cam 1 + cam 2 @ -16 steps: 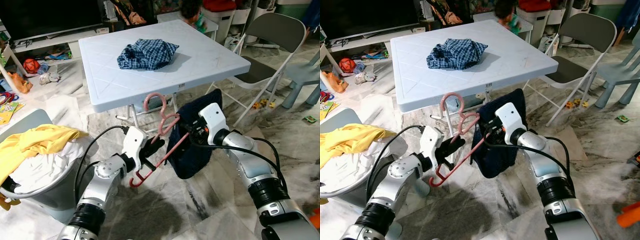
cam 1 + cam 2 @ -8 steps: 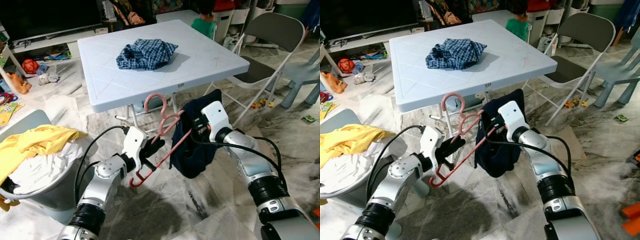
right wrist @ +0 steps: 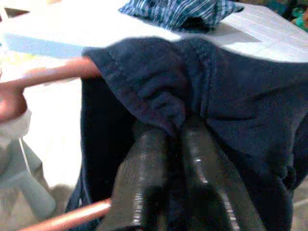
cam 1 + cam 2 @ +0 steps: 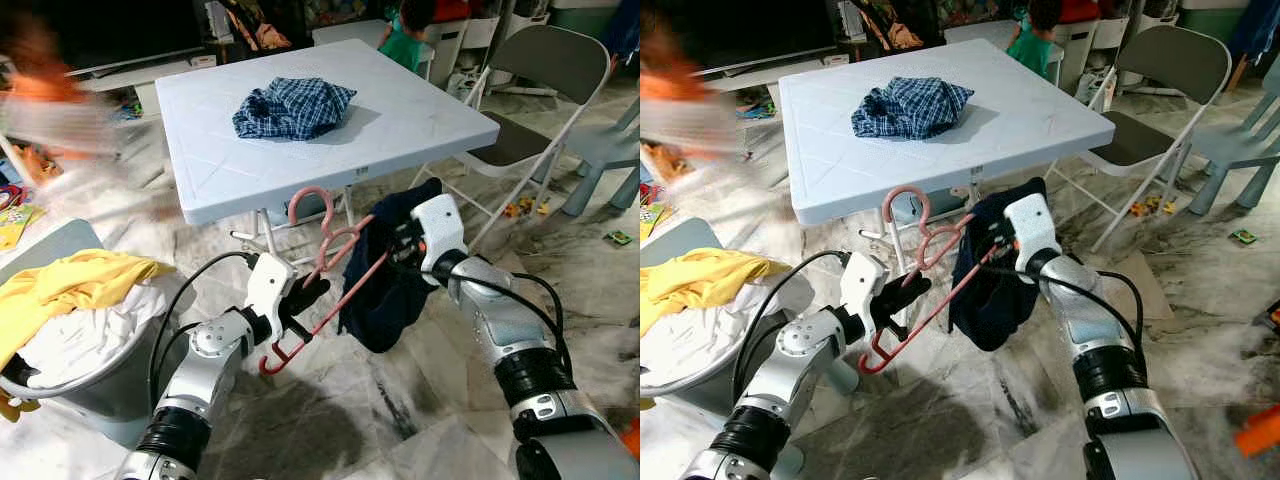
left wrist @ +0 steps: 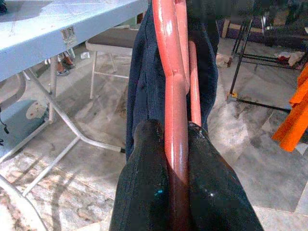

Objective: Hang hanger

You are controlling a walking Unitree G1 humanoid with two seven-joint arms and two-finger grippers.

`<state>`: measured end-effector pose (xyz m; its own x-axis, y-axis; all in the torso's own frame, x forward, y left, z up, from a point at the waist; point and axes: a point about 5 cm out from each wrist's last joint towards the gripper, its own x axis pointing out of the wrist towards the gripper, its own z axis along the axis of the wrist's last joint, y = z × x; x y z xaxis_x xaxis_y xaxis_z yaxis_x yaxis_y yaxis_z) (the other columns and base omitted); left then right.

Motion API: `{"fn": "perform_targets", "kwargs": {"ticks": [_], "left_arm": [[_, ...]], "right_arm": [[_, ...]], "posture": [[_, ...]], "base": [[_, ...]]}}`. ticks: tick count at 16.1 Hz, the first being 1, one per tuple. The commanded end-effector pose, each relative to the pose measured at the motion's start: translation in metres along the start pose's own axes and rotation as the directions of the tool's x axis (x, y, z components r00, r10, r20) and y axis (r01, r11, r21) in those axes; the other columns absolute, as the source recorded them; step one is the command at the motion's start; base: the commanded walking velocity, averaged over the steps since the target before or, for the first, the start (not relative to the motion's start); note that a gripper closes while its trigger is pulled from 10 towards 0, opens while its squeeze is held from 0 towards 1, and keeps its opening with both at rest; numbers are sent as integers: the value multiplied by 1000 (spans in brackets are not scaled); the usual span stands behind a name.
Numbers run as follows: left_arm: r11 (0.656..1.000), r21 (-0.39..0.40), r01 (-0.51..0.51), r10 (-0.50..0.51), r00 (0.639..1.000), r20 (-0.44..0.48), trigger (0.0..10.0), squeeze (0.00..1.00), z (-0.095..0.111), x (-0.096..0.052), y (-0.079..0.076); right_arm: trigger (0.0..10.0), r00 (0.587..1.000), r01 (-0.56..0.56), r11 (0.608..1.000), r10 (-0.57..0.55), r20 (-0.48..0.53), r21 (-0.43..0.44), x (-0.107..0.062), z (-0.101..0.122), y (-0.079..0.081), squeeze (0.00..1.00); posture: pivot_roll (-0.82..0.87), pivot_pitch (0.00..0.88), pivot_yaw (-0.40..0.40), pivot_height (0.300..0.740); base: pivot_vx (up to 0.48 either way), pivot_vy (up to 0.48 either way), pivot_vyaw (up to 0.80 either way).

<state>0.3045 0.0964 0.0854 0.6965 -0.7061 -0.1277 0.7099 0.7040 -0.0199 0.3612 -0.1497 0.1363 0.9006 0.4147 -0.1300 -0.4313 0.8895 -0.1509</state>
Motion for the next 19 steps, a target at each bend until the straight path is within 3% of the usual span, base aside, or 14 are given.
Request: {"fn": "perform_targets", "kwargs": {"ticks": [1,5,9,13,17,18,19], "left_arm": [[999,38,11,-13,999,37,0,0,9,-1,1],[999,38,7,-8,1000,30,0,0,7,-2,1],[998,66,-10,12,999,-34,0,0,-4,-10,0],[992,106,65,-51,990,-130,0,0,-20,-41,-11],[989,115,89,-67,980,-187,0,0,-25,-62,-19],[992,118,54,-32,982,-187,0,0,-24,-65,-17],[992,118,-37,54,988,-147,0,0,-20,-67,-11]], "right_arm": [[0,999,19,999,-20,37,30,4,12,-4,0],[0,997,50,997,-54,63,66,4,16,-8,0],[0,981,136,983,-151,124,121,6,31,-20,0],[0,924,357,921,-373,87,159,5,36,-47,0],[0,883,438,884,-457,103,164,5,41,-56,0],[0,879,450,880,-467,94,153,7,41,-55,0],[3333,881,457,880,-467,68,128,7,37,-55,0]], "posture": [[-110,0,37,740],[-109,0,34,740],[-108,0,37,740],[-99,0,36,740],[-72,0,24,740],[-70,0,21,740],[-63,0,19,740]], "base": [[0,0,0],[0,0,0],[0,0,0],[0,0,0],[0,0,0],[0,0,0],[0,0,0]]}}
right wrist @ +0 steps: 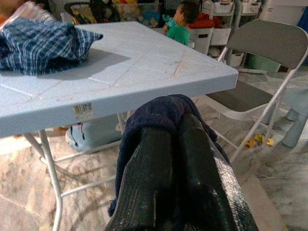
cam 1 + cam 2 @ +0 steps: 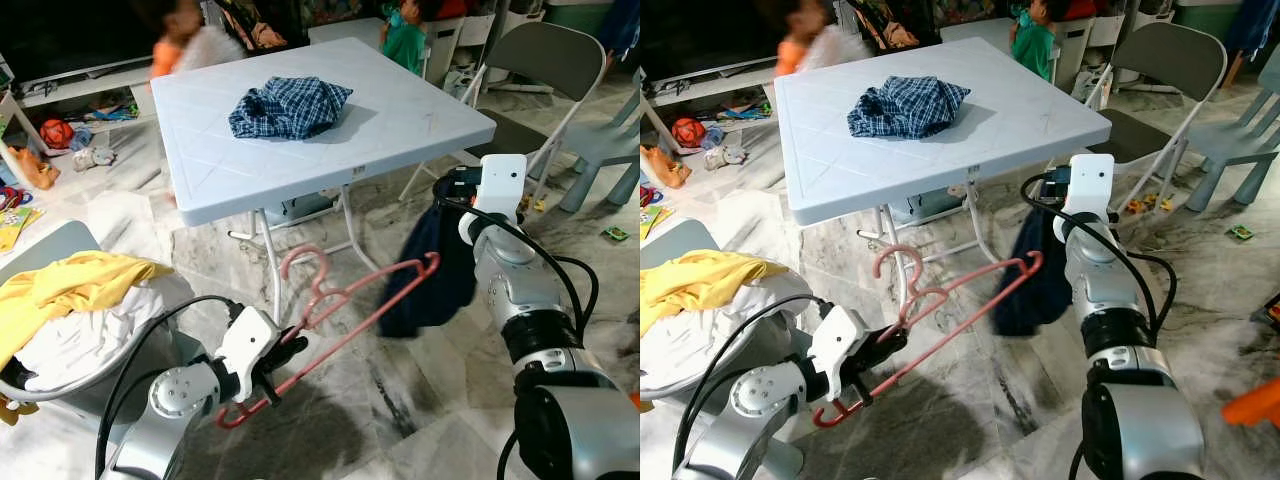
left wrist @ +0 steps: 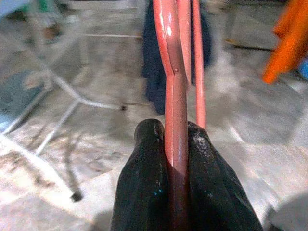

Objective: Hang hanger

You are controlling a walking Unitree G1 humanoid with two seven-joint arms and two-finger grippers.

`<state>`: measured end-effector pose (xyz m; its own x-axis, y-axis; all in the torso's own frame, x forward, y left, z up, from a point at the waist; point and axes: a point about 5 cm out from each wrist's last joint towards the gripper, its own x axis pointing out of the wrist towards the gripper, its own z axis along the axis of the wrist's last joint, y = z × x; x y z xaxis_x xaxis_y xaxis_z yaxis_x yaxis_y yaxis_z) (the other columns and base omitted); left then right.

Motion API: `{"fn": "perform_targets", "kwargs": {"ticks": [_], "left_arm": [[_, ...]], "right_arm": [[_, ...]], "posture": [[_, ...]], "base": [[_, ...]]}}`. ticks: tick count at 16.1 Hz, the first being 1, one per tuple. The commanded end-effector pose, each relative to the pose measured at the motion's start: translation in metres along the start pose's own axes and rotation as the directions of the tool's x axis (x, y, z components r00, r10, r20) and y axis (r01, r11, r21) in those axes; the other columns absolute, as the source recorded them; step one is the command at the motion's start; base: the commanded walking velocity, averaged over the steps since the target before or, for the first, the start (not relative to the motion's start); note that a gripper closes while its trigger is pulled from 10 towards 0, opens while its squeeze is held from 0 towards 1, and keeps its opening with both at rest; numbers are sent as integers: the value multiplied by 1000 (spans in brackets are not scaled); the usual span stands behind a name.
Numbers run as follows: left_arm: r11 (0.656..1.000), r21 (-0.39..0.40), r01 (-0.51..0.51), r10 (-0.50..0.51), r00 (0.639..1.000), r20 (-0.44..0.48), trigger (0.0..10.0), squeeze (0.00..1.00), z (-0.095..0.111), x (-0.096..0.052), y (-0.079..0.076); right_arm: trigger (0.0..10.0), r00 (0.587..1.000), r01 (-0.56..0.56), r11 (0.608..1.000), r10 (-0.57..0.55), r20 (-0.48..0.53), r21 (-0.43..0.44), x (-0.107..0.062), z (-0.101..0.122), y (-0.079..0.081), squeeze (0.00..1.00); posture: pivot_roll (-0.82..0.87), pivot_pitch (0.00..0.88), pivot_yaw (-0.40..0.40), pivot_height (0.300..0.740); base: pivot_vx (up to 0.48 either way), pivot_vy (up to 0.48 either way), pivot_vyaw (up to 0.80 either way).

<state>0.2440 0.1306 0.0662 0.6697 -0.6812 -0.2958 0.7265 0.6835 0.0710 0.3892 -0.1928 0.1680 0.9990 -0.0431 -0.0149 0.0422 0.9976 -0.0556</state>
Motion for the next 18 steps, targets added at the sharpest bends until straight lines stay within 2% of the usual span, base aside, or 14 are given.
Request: {"fn": "perform_targets", "kwargs": {"ticks": [1,2,4,5,6,7,8,9,10,11,12,14,16,18], "left_arm": [[995,0,-97,97,994,41,0,0,9,-6,12],[971,-25,-239,240,962,130,0,0,21,-13,20],[959,-60,-279,285,944,165,0,0,25,-17,19],[940,-78,-333,342,921,187,1373,0,26,-21,16],[897,-103,-430,442,874,201,4510,0,27,-26,17],[835,-119,-538,551,810,204,10000,0,28,-30,20],[811,-134,-570,586,785,201,10000,0,28,-30,21],[753,-165,-637,658,726,198,10000,0,32,-32,25],[727,-180,-662,686,699,202,10000,0,34,-32,26],[691,-185,-699,723,661,201,10000,0,35,-36,28],[674,-204,-710,738,645,198,10000,0,35,-37,29],[633,-210,-745,774,604,192,10000,0,34,-41,32],[611,-216,-762,791,579,195,10000,0,37,-42,33],[610,-229,-759,792,578,195,10000,0,38,-40,35]], "right_arm": [[3333,1000,-6,1000,7,29,-22,4,11,3,0],[10000,1000,18,999,-18,-14,-49,3,4,-5,0],[10000,998,46,997,-48,-32,-58,2,0,-11,0],[10000,996,66,994,-70,-50,-84,1,-5,-15,0],[10000,997,66,991,-70,-29,-119,-1,-6,-17,0],[10000,999,-31,988,37,39,-148,-5,-4,-9,0],[10000,997,-49,991,55,46,-123,-7,-5,-6,0],[10000,988,-123,986,133,82,-116,-13,-6,2,0],[10000,974,-178,975,193,116,-129,-21,-6,7,0],[10000,963,-238,967,248,109,-97,-30,-9,12,0],[10000,949,-278,957,286,132,-78,-35,-8,14,0],[10000,940,-284,955,295,173,-86,-45,-8,16,0],[10000,931,-307,949,315,184,-73,-57,-10,19,0],[10000,925,-323,943,333,185,-82,-64,-10,22,0]], "posture": [[-61,0,20,740],[-57,0,21,740],[-54,0,22,740],[-52,0,21,740],[-47,0,20,740],[-43,0,18,740],[-41,0,17,740],[-40,0,15,740],[-40,0,16,740],[-42,0,20,740],[-42,0,20,740],[-47,0,33,740],[-53,0,41,740],[-55,0,42,740]], "base": [[0,0,0],[0,0,0],[0,0,0],[0,0,0],[0,0,0],[0,0,0],[0,0,0],[0,0,0],[0,0,0],[0,0,0],[0,0,0],[0,0,0],[0,0,0],[122,0,259]]}}
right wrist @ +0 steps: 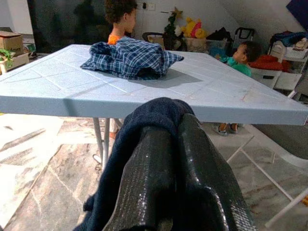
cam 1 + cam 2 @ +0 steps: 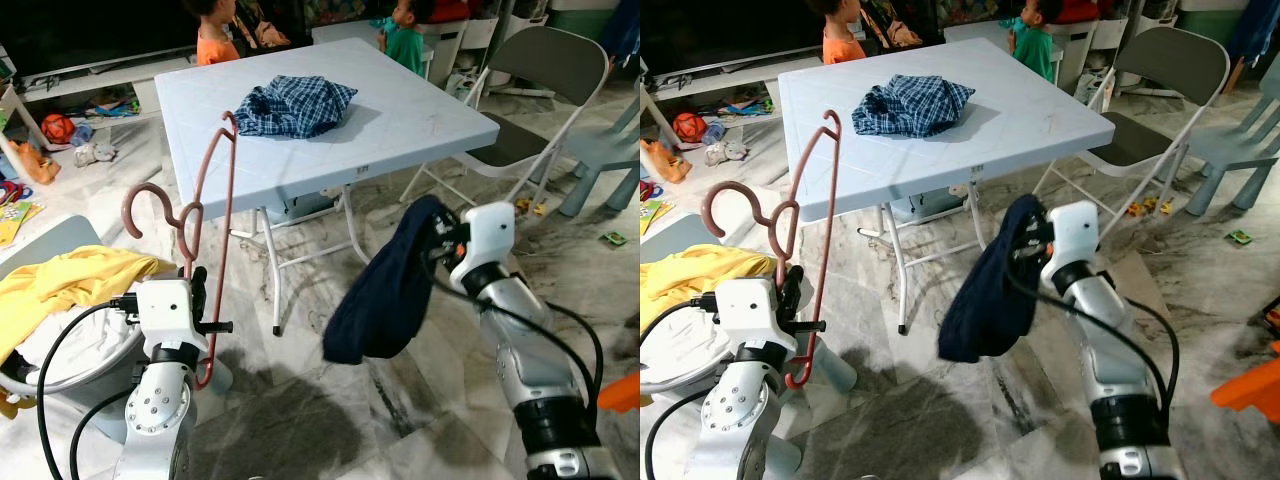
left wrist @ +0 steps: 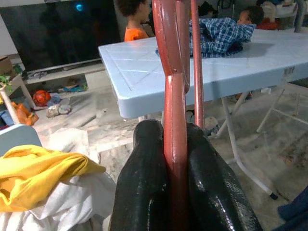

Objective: Hang hanger

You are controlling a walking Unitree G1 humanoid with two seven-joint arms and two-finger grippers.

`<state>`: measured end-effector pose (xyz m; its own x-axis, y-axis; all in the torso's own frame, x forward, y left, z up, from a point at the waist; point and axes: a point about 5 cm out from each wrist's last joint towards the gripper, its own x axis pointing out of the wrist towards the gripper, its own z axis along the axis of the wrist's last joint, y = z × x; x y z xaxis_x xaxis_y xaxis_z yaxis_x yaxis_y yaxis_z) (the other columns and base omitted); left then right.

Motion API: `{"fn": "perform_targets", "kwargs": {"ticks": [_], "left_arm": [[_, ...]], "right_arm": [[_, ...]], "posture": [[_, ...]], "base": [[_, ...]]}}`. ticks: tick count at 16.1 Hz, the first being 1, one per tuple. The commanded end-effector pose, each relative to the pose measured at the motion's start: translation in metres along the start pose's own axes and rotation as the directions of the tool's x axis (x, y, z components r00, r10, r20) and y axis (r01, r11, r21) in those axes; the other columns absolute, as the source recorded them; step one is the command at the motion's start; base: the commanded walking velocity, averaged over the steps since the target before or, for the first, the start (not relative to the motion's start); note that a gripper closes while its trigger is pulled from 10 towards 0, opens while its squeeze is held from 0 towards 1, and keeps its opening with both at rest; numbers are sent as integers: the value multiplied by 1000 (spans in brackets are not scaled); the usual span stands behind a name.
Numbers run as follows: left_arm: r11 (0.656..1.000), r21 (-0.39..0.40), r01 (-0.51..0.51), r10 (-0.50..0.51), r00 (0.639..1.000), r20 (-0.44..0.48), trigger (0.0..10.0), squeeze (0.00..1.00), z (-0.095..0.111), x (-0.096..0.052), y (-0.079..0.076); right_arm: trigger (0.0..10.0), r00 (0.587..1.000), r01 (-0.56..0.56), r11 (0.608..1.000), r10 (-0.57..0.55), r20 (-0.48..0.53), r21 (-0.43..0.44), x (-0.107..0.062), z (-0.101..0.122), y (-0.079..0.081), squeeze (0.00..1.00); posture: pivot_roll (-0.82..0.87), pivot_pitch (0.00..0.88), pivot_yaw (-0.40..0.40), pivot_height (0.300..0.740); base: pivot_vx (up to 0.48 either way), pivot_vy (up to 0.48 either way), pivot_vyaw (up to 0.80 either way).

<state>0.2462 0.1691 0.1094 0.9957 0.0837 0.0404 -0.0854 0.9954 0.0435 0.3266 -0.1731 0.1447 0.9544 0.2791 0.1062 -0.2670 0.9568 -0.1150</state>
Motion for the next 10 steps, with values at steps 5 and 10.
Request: {"fn": "perform_targets", "kwargs": {"ticks": [5,10], "left_arm": [[1000,-9,-21,21,999,45,10000,0,12,8,2],[999,-20,-30,32,997,76,10000,0,21,13,2]], "right_arm": [[10000,999,-19,1000,18,51,11,6,16,7,0],[10000,998,-20,999,18,68,27,13,24,12,0]], "posture": [[-48,0,43,740],[-47,0,38,740]], "base": [[296,0,226],[381,0,0]]}}
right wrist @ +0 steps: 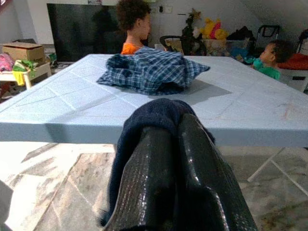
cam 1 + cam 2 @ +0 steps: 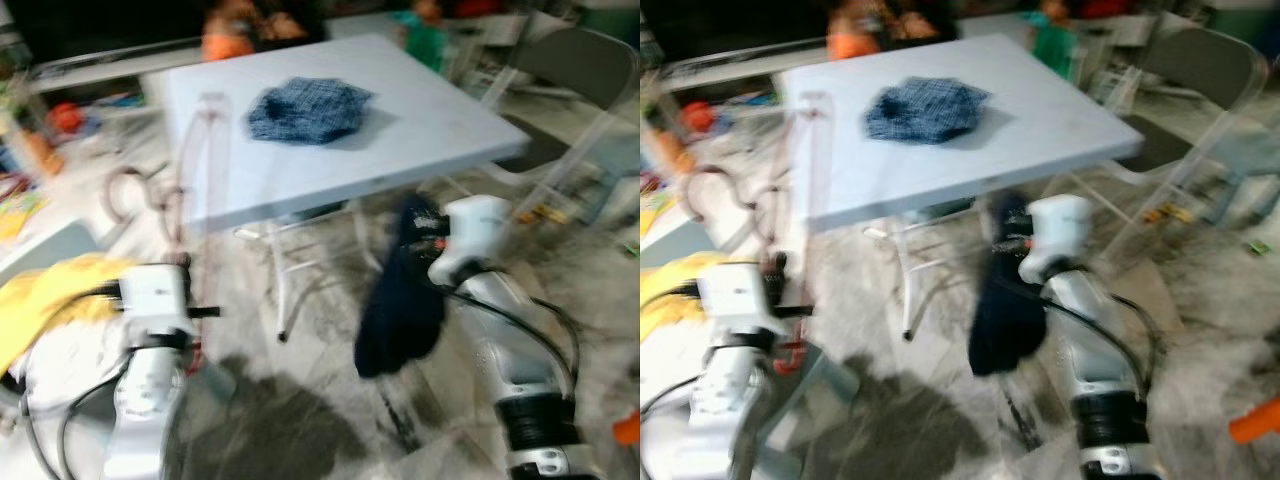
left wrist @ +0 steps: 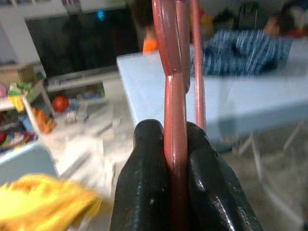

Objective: Hang hanger

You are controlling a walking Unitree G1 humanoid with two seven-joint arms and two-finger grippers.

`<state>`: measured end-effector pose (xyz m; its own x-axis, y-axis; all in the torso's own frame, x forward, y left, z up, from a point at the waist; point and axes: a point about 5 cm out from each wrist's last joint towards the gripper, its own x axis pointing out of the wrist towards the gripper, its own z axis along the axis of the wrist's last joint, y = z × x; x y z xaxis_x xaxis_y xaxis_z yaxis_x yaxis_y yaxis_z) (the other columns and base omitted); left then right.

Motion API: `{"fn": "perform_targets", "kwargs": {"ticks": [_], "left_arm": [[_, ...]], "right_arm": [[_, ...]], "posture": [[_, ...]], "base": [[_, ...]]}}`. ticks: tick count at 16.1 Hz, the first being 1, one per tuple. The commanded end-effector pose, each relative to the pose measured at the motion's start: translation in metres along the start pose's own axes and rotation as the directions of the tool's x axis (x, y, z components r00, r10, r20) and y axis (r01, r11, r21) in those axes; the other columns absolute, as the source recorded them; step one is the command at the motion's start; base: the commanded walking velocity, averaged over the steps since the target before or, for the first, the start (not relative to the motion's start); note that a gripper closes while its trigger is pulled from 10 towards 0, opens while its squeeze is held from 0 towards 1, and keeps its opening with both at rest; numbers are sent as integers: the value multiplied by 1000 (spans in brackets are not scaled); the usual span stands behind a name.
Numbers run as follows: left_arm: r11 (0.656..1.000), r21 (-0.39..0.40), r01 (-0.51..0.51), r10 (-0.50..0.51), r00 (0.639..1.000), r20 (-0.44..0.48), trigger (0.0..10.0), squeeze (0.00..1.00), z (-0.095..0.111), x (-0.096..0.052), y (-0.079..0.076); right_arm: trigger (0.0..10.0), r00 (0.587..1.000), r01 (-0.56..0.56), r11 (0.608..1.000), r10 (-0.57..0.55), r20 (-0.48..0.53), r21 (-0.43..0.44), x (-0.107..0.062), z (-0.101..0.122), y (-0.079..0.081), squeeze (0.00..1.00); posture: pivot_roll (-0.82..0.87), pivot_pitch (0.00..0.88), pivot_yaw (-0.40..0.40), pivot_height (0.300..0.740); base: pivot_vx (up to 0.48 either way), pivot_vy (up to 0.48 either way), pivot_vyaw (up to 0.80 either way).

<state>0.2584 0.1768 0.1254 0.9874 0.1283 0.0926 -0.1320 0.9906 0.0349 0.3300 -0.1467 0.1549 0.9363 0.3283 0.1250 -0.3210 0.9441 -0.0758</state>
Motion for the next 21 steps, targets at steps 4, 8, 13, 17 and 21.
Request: {"fn": "perform_targets", "kwargs": {"ticks": [4,8,13,17,21], "left_arm": [[1000,-16,13,-13,999,32,10000,0,7,3,-6],[1000,-12,4,-4,999,34,10000,0,8,4,-5],[1000,-9,-1,1,999,33,10000,0,9,6,-5],[1000,-11,-1,1,999,39,10000,0,11,7,-5],[1000,-14,7,-7,999,37,10000,0,11,9,-8]], "right_arm": [[10000,998,22,999,-20,64,-30,5,18,-7,0],[10000,997,13,1000,-11,78,-25,11,23,-4,0],[10000,995,13,1000,-13,103,1,20,29,0,0],[10000,991,-2,1000,-1,133,17,28,35,7,0],[10000,987,12,1000,-16,161,27,35,42,8,0]], "posture": [[-48,0,37,740],[-43,0,35,740],[-42,0,34,740],[-29,0,27,740],[-31,0,28,740]], "base": [[398,0,161],[413,0,503],[440,0,428],[463,0,0],[468,0,0]]}}
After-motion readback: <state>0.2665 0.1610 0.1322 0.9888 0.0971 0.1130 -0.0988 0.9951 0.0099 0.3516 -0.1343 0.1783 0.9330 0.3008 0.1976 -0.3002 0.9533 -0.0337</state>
